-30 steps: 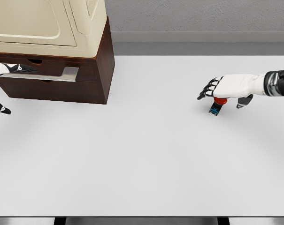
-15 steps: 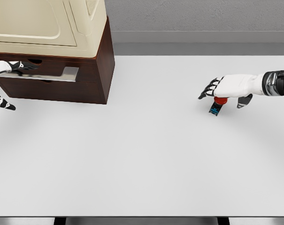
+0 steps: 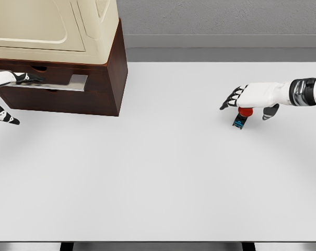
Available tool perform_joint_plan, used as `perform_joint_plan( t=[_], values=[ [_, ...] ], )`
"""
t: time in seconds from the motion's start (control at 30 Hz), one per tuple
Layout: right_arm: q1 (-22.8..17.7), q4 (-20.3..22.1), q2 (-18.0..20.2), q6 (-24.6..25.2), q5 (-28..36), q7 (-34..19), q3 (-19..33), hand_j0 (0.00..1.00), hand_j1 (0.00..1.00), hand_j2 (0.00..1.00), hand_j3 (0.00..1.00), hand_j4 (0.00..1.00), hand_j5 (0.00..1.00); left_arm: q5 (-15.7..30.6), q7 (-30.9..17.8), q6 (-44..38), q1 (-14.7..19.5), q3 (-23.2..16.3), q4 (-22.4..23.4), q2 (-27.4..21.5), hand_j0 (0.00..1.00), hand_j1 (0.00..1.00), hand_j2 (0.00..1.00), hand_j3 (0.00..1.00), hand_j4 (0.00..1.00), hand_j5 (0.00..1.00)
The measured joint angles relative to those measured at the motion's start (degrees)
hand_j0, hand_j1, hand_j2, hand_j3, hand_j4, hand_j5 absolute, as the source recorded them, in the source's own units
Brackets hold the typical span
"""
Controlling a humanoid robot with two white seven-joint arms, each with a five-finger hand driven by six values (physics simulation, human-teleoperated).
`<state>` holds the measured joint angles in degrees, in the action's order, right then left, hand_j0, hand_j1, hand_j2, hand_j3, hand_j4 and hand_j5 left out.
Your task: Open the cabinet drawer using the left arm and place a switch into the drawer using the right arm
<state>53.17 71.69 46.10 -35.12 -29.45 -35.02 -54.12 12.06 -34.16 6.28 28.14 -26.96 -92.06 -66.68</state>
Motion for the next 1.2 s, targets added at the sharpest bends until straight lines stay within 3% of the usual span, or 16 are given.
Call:
perform_joint_plan(
  t=[0.23, 0.33, 0.37, 0.4, 0.47, 1.0, 1.03, 1.13, 1.2],
  values=[
    [0.0, -0.2, 0.0, 0.0, -0.5, 0.0, -0.1, 0.99, 0.99, 0.99, 0.99, 0.99, 0.99, -3.5, -0.3, 3.5, -0.3, -0.8, -0.3, -1.0, 1.00, 1.00, 1.00, 1.00, 1.00, 1.00],
    [0.0, -0.2, 0.0, 0.0, -0.8, 0.0, -0.1, 0.79, 0.79, 0.79, 0.79, 0.79, 0.79, -6.0, -0.4, 4.6, -0.1, -1.6, -1.2, -1.9, 1.00, 1.00, 1.00, 1.00, 1.00, 1.00],
    [0.0, -0.2, 0.0, 0.0, -0.8, 0.0, -0.1, 0.80, 0.80, 0.80, 0.80, 0.80, 0.80, -6.7, -0.4, 4.8, -0.1, -1.9, -1.5, -2.1, 1.00, 1.00, 1.00, 1.00, 1.00, 1.00],
    [0.0, -0.2, 0.0, 0.0, -0.8, 0.0, 0.0, 0.88, 0.88, 0.88, 0.88, 0.88, 0.88, -7.1, -0.4, 5.0, -0.1, -2.1, -1.7, -2.3, 1.00, 1.00, 1.00, 1.00, 1.00, 1.00],
    [0.0, -0.2, 0.0, 0.0, -0.8, 0.0, 0.0, 0.89, 0.89, 0.89, 0.89, 0.89, 0.89, -7.7, -0.4, 5.3, -0.1, -2.5, -1.9, -2.6, 1.00, 1.00, 1.00, 1.00, 1.00, 1.00],
    [0.0, -0.2, 0.1, 0.0, -0.9, 0.0, 0.0, 0.89, 0.89, 0.89, 0.89, 0.89, 0.89, -9.3, -0.5, 9.8, -0.3, -4.8, -3.9, -7.2, 1.00, 1.00, 1.00, 1.00, 1.00, 1.00],
    [0.0, -0.2, 0.1, 0.0, -0.9, 0.0, 0.0, 1.00, 1.00, 1.00, 1.00, 1.00, 1.00, -9.3, -0.5, 10.2, -0.3, -4.9, -4.0, -7.6, 1.00, 1.00, 1.00, 1.00, 1.00, 1.00],
    [0.0, -0.1, 0.1, 0.0, -0.9, 0.0, 0.0, 1.00, 1.00, 1.00, 1.00, 1.00, 1.00, -9.1, -0.6, 12.6, -0.3, -6.0, -4.2, -9.3, 1.00, 1.00, 1.00, 1.00, 1.00, 1.00],
    [0.0, -0.1, 0.1, 0.0, -0.9, 0.0, 0.0, 0.87, 0.87, 0.87, 0.87, 0.87, 0.87, -9.1, -0.5, 13.6, -0.3, -6.4, -4.2, -10.0, 1.00, 1.00, 1.00, 1.00, 1.00, 1.00]
  ],
)
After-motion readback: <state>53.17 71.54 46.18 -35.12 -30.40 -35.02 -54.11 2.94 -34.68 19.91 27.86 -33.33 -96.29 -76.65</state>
